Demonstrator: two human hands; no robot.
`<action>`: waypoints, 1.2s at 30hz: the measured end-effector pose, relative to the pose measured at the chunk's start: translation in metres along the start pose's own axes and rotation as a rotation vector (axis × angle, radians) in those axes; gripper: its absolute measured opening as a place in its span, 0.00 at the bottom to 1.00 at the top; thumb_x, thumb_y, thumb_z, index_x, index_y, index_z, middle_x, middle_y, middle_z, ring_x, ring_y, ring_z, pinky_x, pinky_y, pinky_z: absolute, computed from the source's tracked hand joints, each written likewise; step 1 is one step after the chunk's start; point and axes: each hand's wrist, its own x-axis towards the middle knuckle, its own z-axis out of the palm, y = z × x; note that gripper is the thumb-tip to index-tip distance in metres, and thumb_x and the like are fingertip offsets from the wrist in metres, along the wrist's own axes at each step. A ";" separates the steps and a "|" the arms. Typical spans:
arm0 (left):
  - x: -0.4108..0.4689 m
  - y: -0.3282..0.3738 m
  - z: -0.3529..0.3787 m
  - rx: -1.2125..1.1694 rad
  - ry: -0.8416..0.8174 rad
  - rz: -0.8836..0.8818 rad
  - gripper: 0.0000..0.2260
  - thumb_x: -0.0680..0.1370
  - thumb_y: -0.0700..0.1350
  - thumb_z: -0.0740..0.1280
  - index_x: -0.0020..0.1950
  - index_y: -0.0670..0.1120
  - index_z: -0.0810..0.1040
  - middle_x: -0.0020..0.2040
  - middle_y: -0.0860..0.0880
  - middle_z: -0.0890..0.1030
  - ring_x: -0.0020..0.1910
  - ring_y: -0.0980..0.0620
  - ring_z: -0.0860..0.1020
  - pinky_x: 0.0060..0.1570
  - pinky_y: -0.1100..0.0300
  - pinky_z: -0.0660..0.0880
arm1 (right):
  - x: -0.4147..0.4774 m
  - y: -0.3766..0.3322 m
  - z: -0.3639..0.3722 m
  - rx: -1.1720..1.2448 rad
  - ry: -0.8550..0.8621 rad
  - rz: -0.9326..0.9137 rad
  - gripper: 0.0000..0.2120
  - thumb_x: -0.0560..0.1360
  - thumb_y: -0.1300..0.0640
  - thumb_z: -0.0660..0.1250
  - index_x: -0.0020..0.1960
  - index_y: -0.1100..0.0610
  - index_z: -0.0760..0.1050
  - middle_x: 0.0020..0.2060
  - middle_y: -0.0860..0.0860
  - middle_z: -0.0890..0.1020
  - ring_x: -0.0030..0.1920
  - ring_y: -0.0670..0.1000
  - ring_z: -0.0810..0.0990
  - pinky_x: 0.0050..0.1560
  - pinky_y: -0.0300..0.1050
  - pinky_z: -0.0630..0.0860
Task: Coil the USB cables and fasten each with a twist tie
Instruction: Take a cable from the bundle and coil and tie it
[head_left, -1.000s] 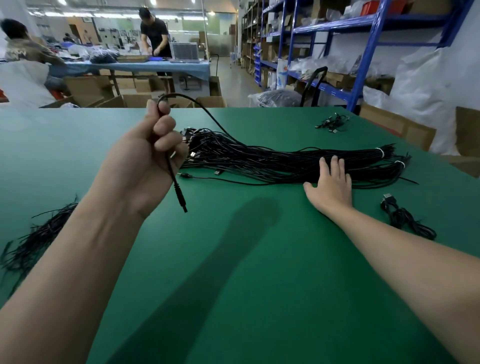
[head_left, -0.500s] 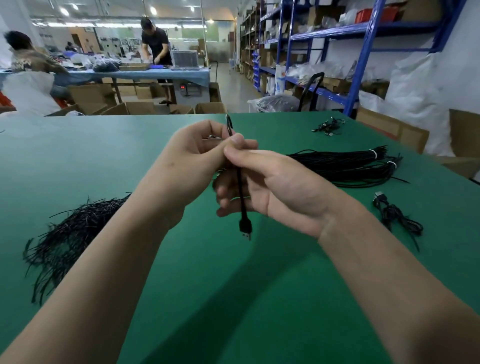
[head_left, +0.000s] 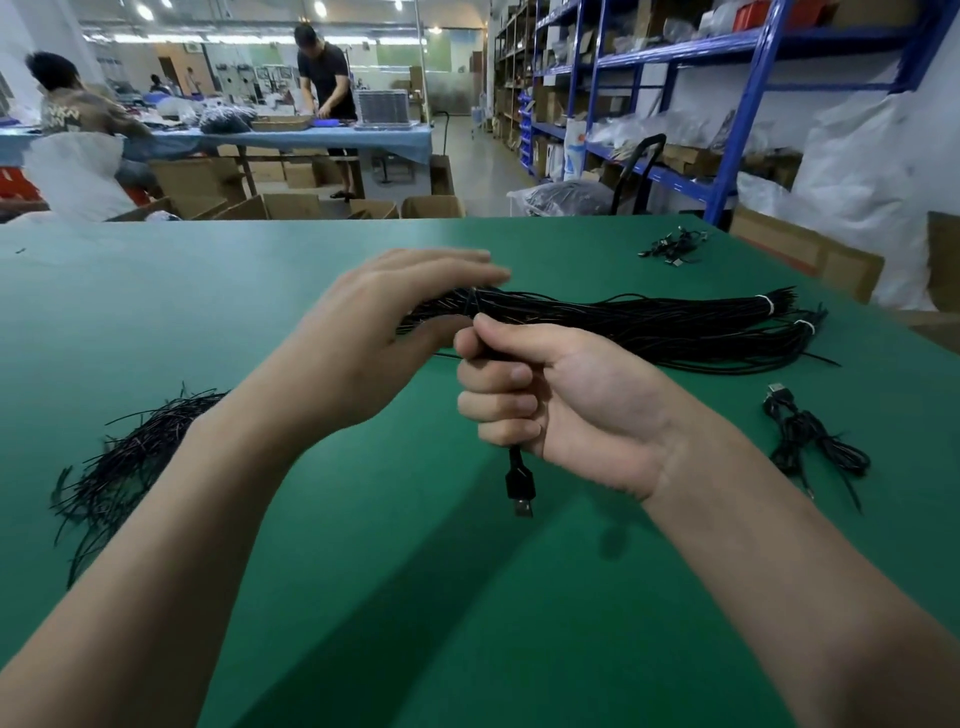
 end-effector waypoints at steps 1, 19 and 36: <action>0.000 0.002 0.003 -0.009 -0.014 0.022 0.15 0.80 0.41 0.67 0.65 0.52 0.81 0.64 0.56 0.81 0.65 0.57 0.76 0.65 0.58 0.71 | -0.001 0.000 0.000 -0.008 -0.017 0.010 0.15 0.84 0.53 0.57 0.43 0.57 0.74 0.29 0.46 0.59 0.29 0.44 0.56 0.27 0.37 0.51; -0.004 0.006 0.007 -0.102 0.206 0.103 0.09 0.81 0.45 0.66 0.55 0.45 0.85 0.41 0.53 0.77 0.41 0.57 0.76 0.42 0.58 0.73 | -0.022 -0.015 0.001 -0.171 -0.193 -0.019 0.20 0.82 0.45 0.55 0.34 0.50 0.64 0.26 0.44 0.55 0.26 0.45 0.51 0.24 0.38 0.49; -0.009 0.072 0.034 -0.158 -0.191 -0.026 0.11 0.84 0.43 0.59 0.41 0.48 0.66 0.31 0.52 0.68 0.31 0.51 0.66 0.35 0.52 0.61 | -0.027 -0.035 0.003 -0.053 0.288 -0.575 0.17 0.86 0.52 0.53 0.45 0.60 0.72 0.28 0.49 0.73 0.28 0.48 0.75 0.32 0.42 0.78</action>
